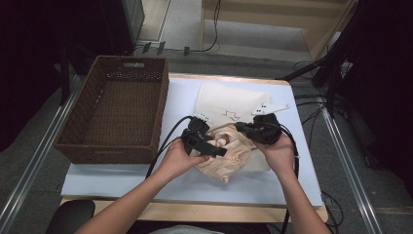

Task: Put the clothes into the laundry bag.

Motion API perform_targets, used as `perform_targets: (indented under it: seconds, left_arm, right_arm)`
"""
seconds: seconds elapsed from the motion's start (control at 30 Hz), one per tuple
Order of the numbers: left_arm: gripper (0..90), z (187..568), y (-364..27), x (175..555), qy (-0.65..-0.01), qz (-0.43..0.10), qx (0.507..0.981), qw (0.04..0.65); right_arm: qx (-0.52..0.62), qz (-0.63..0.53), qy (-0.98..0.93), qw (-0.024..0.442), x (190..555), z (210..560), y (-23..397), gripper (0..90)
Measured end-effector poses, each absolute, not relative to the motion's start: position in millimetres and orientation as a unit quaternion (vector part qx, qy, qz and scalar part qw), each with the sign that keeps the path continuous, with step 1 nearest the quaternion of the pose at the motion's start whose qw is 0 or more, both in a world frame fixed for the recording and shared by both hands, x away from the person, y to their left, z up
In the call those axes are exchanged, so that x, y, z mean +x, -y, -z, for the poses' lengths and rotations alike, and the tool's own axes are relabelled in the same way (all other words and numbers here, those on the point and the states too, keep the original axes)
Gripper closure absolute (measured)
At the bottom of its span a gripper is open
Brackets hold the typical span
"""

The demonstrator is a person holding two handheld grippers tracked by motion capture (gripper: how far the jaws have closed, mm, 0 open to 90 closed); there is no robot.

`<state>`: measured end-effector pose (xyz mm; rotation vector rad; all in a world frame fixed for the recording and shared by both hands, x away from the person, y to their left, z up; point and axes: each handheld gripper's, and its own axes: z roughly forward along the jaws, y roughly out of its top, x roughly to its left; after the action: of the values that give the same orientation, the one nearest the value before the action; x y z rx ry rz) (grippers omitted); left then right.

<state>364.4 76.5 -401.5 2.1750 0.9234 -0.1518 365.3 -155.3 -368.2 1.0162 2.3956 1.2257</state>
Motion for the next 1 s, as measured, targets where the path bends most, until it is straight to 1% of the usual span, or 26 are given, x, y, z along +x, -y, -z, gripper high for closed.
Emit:
perform_targets:
  seconds: [0.27,0.47,0.5,0.63,0.67,0.7,0.73,0.83,0.87,0.93,1.0]
  left_arm:
    - [23.8,388,-93,347,-0.345,0.048,0.858,0.378]
    - [24.3,375,-99,337,-0.342,0.045,0.854,0.39]
    - [26.2,375,-99,337,-0.342,0.045,0.854,0.39]
    - [41.4,368,-101,329,-0.328,0.051,0.852,0.404]
    - [41.4,366,-99,327,-0.323,0.047,0.853,0.407]
    - [45.3,366,-98,326,-0.316,0.044,0.854,0.411]
    - [52.2,367,-93,323,-0.309,0.041,0.857,0.409]
    - [62.8,372,-86,321,-0.302,0.036,0.865,0.4]
    - [62.8,375,-83,320,-0.299,0.034,0.866,0.4]
    - [70.7,380,-76,319,-0.302,0.04,0.862,0.405]
    - [75.3,384,-66,317,-0.286,0.035,0.866,0.408]
  right_arm:
    - [0.352,-0.422,-0.826,0.128,366,371,157,89.5]
    - [0.353,-0.424,-0.824,0.13,365,370,160,89.4]
    - [0.353,-0.424,-0.824,0.13,365,370,160,89.4]
    - [0.354,-0.425,-0.823,0.129,366,370,161,89.4]
    - [0.354,-0.425,-0.823,0.129,366,370,161,89.4]
    - [0.353,-0.426,-0.823,0.129,366,370,161,89.4]
    - [0.352,-0.424,-0.824,0.129,366,370,160,89.4]
    - [0.352,-0.424,-0.824,0.129,366,370,160,89.4]
    - [0.353,-0.424,-0.824,0.128,367,370,160,89.4]
    - [0.354,-0.424,-0.824,0.127,367,370,160,89.4]
    - [0.354,-0.425,-0.823,0.128,367,370,160,89.4]
